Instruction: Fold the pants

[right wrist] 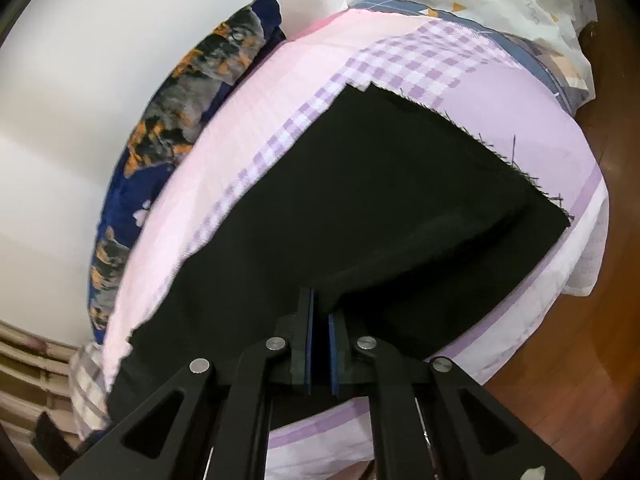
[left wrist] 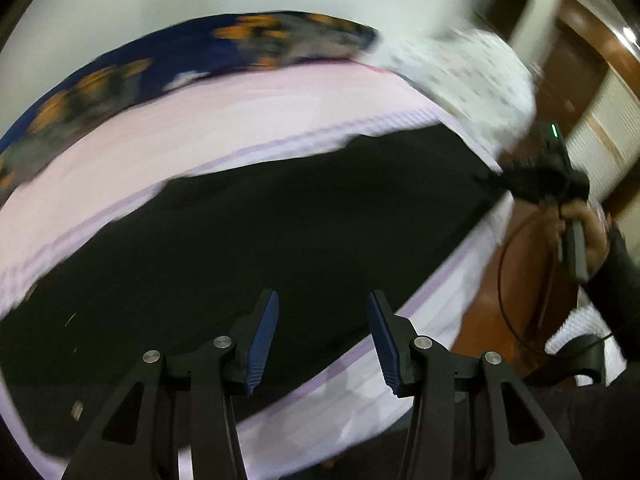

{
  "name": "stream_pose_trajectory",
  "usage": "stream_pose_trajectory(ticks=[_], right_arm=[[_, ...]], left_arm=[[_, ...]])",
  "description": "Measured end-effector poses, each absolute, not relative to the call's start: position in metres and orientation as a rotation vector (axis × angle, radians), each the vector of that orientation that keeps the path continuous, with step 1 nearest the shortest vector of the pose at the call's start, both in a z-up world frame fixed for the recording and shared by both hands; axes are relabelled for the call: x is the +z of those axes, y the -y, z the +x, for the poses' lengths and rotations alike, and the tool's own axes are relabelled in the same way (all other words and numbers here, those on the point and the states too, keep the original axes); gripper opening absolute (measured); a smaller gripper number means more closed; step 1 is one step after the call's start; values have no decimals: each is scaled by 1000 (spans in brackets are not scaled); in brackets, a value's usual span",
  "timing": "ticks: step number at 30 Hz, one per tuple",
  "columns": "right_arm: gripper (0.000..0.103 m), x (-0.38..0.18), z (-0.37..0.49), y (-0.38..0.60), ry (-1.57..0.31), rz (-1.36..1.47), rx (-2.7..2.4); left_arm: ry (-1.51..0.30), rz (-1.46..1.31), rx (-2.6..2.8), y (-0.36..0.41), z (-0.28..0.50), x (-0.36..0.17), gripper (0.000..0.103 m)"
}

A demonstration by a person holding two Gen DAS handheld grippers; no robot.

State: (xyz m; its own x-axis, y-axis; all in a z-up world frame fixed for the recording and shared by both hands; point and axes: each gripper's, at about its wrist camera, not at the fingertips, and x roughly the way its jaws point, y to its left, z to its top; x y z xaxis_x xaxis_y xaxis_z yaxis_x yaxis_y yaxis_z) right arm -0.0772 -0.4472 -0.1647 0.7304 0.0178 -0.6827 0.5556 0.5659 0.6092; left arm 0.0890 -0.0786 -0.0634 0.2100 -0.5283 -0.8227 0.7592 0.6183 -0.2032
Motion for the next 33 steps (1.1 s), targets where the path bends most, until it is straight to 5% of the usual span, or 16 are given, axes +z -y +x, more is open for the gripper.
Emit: stream_pose_trajectory(ticks=[13,16,19,33], right_arm=[[6,-124,-75,447,-613,942,-271],[6,-126,-79,447,-607,948,-266],[8,-136,-83,448,-613,960,-264],[17,-192,-122,495,-568,1126,-420]], left_arm=[[-1002,407,-1014,206,71,-92,46],[-1003,407,-1022,220,71,-97,15],[-1018,420,-1007,230,70,-104,8],[-1037,399,-988,228,65,-111,7]])
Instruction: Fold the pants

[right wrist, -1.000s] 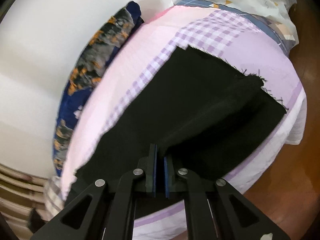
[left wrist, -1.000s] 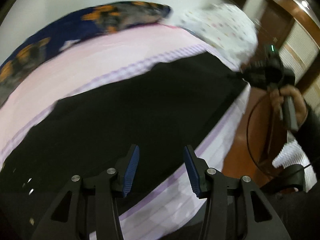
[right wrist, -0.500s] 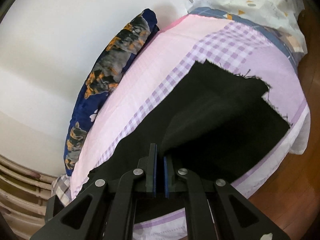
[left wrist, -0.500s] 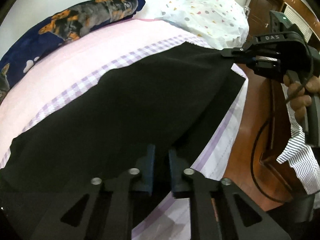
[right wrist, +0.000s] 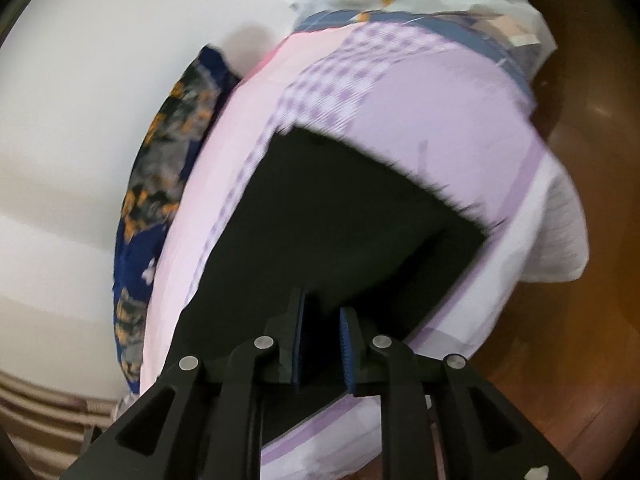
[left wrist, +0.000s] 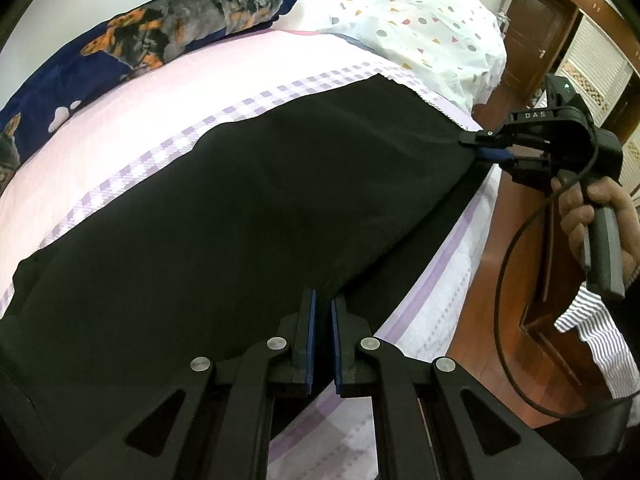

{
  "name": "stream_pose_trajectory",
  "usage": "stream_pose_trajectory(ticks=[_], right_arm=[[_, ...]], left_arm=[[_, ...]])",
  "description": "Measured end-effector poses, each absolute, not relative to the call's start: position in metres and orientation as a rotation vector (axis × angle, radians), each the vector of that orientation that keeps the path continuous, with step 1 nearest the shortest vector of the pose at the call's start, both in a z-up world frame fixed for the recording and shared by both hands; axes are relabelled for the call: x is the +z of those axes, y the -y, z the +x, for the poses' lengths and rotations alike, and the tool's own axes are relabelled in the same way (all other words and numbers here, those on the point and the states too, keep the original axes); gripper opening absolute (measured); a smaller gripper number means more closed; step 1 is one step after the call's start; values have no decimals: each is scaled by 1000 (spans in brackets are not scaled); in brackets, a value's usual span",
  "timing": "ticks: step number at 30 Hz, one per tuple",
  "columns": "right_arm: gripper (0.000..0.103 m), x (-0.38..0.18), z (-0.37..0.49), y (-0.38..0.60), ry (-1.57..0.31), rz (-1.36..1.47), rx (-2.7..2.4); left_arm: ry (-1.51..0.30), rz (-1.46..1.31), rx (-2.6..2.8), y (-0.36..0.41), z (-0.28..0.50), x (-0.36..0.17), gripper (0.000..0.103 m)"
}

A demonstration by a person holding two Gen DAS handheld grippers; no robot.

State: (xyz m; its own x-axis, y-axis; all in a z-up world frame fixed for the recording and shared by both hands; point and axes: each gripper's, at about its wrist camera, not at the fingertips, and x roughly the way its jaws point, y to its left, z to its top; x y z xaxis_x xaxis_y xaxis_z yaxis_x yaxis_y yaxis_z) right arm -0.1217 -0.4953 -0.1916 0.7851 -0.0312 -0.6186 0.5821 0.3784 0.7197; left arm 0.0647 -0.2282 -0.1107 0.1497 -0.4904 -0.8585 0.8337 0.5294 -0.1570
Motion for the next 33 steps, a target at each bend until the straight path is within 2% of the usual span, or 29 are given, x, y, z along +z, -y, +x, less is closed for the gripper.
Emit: stream_pose_trajectory(ticks=[7,12,22,32,33], right_arm=[[16,-197,-137,528,-512,1179,-474],[5,-191,-137,535,-537,1122,-499],[4,-131,-154,512,-498,896,-562],[4,-178,-154,515,-627,915,-655],[8,-181,-153,515,-640,914,-661]], left_arm=[[-1023,420,-974,231,61,-112,7],[-1017,416,-965,230,60,-111,7],[-957,434,-1034,228,49,-92,7],[-1002,493,-1069,234,37,-113,7],[-1021,479,-1068,234,39,-115,8]])
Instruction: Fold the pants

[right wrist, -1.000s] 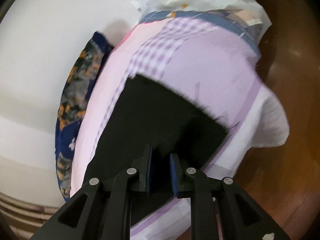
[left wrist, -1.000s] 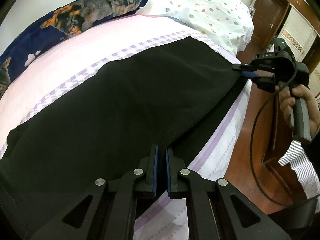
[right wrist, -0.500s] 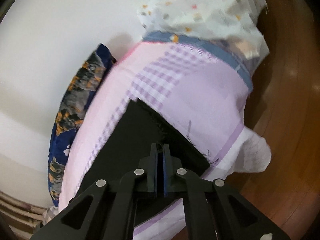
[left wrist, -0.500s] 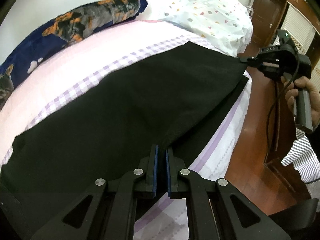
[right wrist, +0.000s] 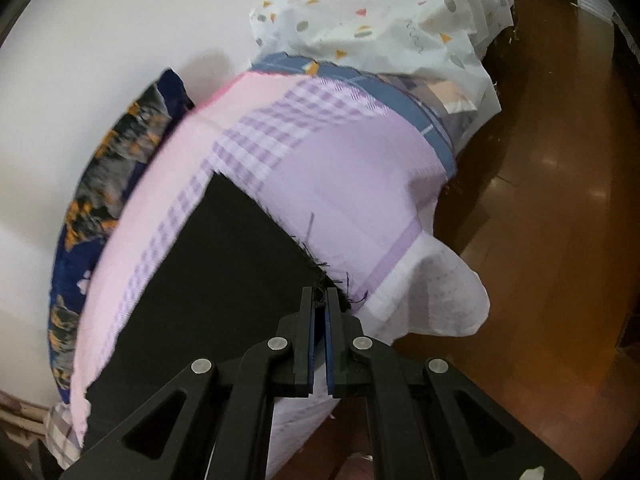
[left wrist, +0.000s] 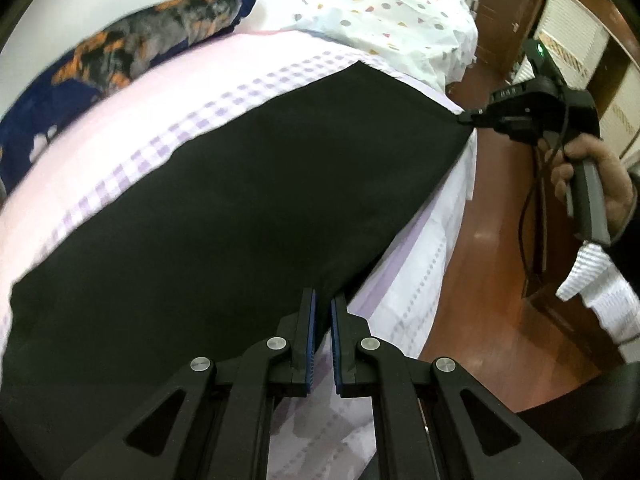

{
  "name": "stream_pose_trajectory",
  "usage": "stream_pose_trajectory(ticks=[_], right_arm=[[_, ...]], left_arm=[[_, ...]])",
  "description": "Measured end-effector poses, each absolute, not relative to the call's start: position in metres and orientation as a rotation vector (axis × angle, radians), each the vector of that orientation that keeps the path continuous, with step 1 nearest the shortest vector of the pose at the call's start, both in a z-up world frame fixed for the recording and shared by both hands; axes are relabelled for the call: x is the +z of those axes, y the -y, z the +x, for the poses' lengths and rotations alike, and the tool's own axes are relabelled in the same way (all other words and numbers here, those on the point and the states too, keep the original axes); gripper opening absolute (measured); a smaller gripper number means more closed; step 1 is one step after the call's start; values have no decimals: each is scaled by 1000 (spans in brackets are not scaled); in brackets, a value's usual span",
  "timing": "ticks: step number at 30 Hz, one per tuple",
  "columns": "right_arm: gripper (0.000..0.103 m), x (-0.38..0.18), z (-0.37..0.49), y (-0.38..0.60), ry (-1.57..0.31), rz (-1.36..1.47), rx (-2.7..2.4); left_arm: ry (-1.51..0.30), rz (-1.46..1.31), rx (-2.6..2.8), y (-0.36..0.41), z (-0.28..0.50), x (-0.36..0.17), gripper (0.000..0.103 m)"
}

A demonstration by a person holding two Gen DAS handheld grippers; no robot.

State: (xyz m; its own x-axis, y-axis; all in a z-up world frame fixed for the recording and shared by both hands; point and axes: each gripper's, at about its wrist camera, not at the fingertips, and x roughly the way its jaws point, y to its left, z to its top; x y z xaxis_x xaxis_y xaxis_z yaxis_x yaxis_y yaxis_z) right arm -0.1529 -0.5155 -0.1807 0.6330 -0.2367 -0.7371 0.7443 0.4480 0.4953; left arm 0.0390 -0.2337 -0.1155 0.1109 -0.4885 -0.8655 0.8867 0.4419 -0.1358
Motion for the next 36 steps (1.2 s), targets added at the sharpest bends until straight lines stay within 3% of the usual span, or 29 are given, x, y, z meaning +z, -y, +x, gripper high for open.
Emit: stream_pose_trajectory(ticks=[2,4,5,6,11,20,32,36], right_arm=[[10,-184,-152,516,-650,926,-671],[19,-182,-154,516,-657,923,-680],[28,-180,-155,516,-657,919,-689],[30,-176,-156,515,-658,910,-707],[30,-143,-159,507,-618,818,-745],[30,-86,-28,408,-735,475,-270],[30,-122,169,220,-977,259,335],[37,-132,207,173,-1040,174,448]], left_arm=[[-1051,455,-1063,233,44,-119,9],[-1068,435,-1068,233,46,-119,13],[-1070,426,-1070,232,47,-118,16],[-1070,413,-1068,231,48,-116,22],[-996,288,-1077,210,59,-88,43],[-916,94,-708,101,133,-61,48],[-937,-47,-224,-61,171,-82,48],[-953,-57,-193,-80,172,-92,48]])
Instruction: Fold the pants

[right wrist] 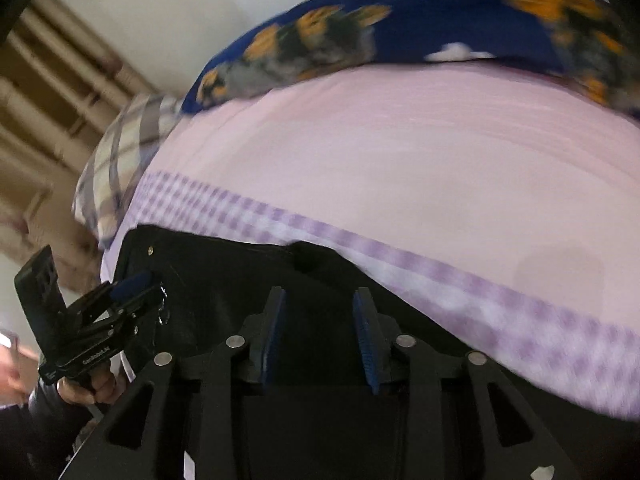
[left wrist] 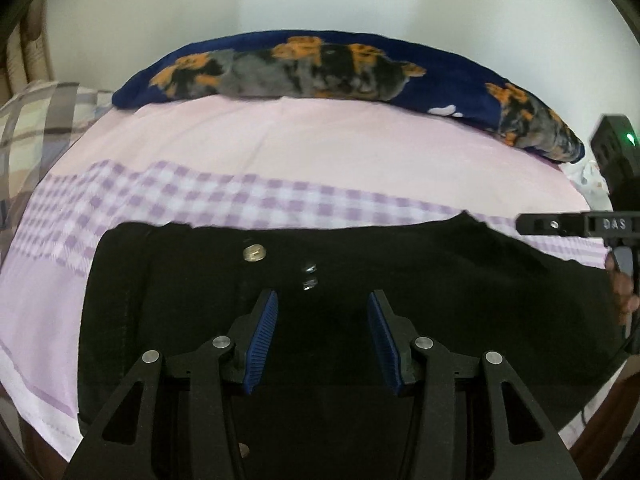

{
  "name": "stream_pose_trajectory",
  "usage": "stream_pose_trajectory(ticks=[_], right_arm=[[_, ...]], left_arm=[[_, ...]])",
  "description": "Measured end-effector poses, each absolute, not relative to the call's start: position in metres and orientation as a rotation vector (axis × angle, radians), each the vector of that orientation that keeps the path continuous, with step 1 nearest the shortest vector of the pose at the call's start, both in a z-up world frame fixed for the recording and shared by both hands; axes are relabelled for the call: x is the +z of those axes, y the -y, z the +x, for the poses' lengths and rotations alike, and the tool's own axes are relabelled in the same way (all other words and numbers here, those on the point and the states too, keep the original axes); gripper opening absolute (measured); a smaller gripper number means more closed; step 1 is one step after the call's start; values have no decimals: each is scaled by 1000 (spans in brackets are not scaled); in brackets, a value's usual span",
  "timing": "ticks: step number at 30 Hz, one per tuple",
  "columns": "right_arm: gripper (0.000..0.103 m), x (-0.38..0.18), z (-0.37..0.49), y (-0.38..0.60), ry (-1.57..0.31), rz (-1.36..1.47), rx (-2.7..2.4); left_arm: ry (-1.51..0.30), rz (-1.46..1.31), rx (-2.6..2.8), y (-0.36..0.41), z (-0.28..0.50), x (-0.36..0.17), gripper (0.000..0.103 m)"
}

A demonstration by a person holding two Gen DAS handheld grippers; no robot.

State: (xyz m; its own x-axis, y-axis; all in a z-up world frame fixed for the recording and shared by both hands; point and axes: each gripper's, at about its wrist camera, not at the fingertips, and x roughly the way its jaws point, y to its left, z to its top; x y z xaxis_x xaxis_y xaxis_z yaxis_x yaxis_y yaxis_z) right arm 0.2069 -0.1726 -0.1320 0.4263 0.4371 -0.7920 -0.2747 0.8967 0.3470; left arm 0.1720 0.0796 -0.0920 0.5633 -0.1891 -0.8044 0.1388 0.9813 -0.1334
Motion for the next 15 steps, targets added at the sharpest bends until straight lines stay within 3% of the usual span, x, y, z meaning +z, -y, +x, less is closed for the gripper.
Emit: stream_pose_trajectory(ticks=[7,8,9,15], right_arm=[[42,-156,242,131,-1123,87,520],[39,-159,244,129,-1137,85,527],[15,-158,244,128,-1126,77,529],[9,-152,247,125,-1065,58,486]], left_arm=[[-939,-36,-219,-85,168,-95,48],[-937,-37,-220,-85,169,-95,48],[-937,-38,-221,-85,169,-95,48],[-928,-50,-248,-90,169,-95,48]])
